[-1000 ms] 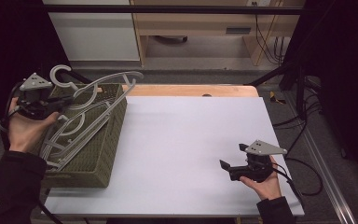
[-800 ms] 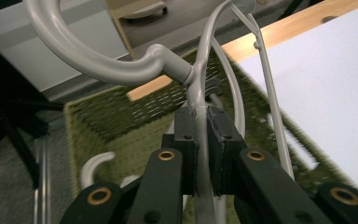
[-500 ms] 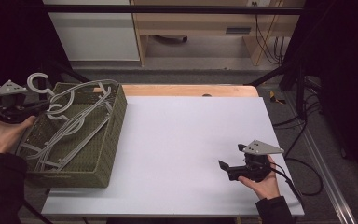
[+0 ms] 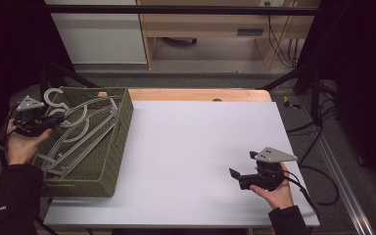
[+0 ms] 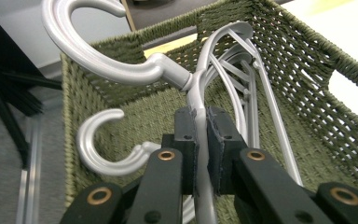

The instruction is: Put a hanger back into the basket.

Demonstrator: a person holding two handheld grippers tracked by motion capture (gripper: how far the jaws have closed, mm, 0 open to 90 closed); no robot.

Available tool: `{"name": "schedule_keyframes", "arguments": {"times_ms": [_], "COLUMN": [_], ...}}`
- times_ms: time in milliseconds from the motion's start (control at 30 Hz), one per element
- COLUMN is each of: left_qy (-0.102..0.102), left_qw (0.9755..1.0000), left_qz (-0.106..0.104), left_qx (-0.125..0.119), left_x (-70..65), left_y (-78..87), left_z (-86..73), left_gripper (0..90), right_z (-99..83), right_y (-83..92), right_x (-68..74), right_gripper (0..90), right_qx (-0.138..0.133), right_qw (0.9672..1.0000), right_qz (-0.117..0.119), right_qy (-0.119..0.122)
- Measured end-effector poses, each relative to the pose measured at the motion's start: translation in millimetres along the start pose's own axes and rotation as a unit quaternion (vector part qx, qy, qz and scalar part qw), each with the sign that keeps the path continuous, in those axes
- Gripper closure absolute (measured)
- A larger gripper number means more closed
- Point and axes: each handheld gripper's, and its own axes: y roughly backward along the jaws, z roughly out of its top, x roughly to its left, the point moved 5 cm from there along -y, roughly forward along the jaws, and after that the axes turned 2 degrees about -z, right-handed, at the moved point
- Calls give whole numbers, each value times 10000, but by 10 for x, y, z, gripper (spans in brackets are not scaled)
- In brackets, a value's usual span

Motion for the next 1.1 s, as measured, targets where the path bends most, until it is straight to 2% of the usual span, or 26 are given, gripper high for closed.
{"name": "schedule_keyframes", "arguments": {"times_ms": [67, 167, 300, 367, 433, 533, 633, 667, 733, 800, 867, 900, 967, 1000, 1100], "left_qy": [-68, -69, -286, -545, -614, -335, -210, -24, 12, 148, 285, 297, 379, 411, 482], "left_qw": [9999, 9999, 9995, 9978, 9965, 9979, 9967, 9954, 9940, 9941, 9932, 9932, 9948, 9963, 9985], "left_qz": [93, 105, 88, 231, 323, 226, 170, -33, 19, -9, 2, 38, 54, 62, -110], "left_qx": [27, 62, 120, 295, 463, 505, 768, 961, 1097, 1074, 1130, 1126, 941, 746, 248], "left_x": [14, 20, 37, 55, 92, 123, 130, 121, 107, 106, 117, 122, 116, 89, -27], "left_y": [-1, -21, 14, -25, -73, -163, -237, -269, -286, -258, -232, -215, -160, -118, 5], "left_z": [-29, -38, 73, 89, 62, -45, -184, -255, -308, -316, -316, -311, -284, -253, -180], "left_gripper": [831, 830, 830, 830, 829, 827, 825, 826, 823, 815, 771, 708, 624, 599, 484], "right_z": [0, -2, -1, 0, -5, -7, 0, 0, 1, 3, 7, 12, 15, 17, 26], "right_y": [-2, -12, -3, -7, -11, -11, 2, 3, 3, 4, 10, 13, 22, 25, 40], "right_x": [1, 7, 3, 1, 4, 9, 2, 1, 2, 5, -1, -2, -5, -8, -22], "right_gripper": [76, 75, 76, 76, 76, 76, 75, 75, 74, 73, 72, 71, 67, 66, 65], "right_qx": [-1, -1, -4, -9, 11, 18, -6, -5, -7, -9, -26, -59, -64, -79, -135], "right_qw": [10000, 10000, 10000, 10000, 10000, 10000, 10000, 10000, 10000, 10000, 10000, 10000, 10000, 10000, 9999], "right_qz": [5, 15, 2, 13, 5, 14, 14, 10, 16, 24, 11, 22, 10, 6, -1], "right_qy": [-6, 18, 6, -6, 15, 28, 6, 9, 3, 0, -6, -22, -26, -18, -10]}}
